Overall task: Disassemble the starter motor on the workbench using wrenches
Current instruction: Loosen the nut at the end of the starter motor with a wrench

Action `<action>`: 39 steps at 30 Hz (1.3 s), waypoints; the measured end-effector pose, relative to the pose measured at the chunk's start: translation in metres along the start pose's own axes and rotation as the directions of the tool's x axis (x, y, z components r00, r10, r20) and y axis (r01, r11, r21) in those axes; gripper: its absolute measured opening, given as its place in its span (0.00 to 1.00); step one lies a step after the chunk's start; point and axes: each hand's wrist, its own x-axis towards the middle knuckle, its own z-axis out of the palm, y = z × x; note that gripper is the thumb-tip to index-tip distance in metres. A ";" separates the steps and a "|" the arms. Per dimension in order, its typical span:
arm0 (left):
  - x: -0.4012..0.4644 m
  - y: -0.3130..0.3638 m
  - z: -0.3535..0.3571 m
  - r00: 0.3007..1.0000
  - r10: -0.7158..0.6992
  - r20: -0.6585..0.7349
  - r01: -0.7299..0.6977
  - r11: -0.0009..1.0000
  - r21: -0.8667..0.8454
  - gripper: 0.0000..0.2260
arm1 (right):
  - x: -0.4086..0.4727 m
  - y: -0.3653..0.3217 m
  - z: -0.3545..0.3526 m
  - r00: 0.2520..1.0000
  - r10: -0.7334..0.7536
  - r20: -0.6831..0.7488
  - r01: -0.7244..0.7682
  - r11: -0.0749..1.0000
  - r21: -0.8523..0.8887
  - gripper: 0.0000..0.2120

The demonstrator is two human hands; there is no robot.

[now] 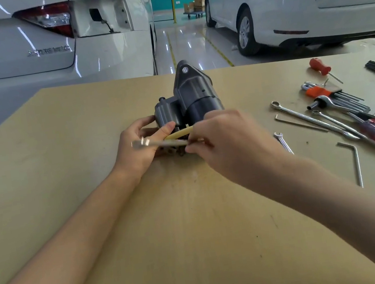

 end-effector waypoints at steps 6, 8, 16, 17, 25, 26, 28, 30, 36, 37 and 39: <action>0.001 0.001 0.000 1.000 0.000 0.018 0.000 1.000 -0.005 0.36 | -0.011 -0.003 0.003 0.936 -0.279 0.215 0.330 0.908 -0.257 0.05; 0.002 0.000 0.000 1.000 0.004 0.019 -0.003 1.000 -0.010 0.35 | -0.026 0.003 0.006 0.943 -0.308 0.128 0.323 0.938 -0.126 0.05; 0.002 -0.001 0.000 1.000 0.001 0.002 -0.001 1.000 -0.025 0.27 | -0.038 0.017 0.021 0.859 0.436 0.268 -0.357 0.136 0.924 0.10; 0.002 -0.001 0.000 1.000 0.003 0.000 -0.003 1.000 -0.027 0.26 | -0.037 0.019 0.019 0.821 0.474 0.319 -0.362 -0.001 0.932 0.11; 0.000 0.002 0.000 1.000 0.007 0.015 -0.006 0.999 -0.038 0.25 | -0.031 0.028 0.015 0.683 0.583 0.440 -0.216 -0.414 0.884 0.11; 0.000 0.002 0.001 1.000 0.006 0.018 -0.005 0.999 -0.037 0.26 | -0.031 0.029 0.015 0.685 0.582 0.439 -0.207 -0.422 0.883 0.10; 0.000 0.002 0.000 1.000 0.007 0.022 -0.006 0.999 -0.039 0.28 | -0.032 0.031 0.016 0.692 0.575 0.435 -0.191 -0.436 0.879 0.10; -0.001 0.002 0.000 1.000 0.005 0.025 -0.004 0.999 -0.038 0.31 | -0.032 0.032 0.017 0.701 0.571 0.427 -0.175 -0.442 0.880 0.10; -0.001 0.003 -0.001 1.000 -0.009 0.016 0.009 1.000 -0.024 0.34 | -0.033 0.029 0.015 0.753 0.621 0.220 -0.169 -0.140 0.976 0.08; -0.001 0.003 -0.001 1.000 -0.012 0.014 0.012 1.000 -0.025 0.34 | -0.033 0.028 0.013 0.779 0.618 0.100 -0.184 0.073 0.980 0.08; -0.002 0.002 0.000 1.000 -0.022 0.016 0.023 0.999 -0.044 0.33 | -0.030 0.026 0.008 0.854 0.482 -0.195 -0.195 0.644 0.739 0.08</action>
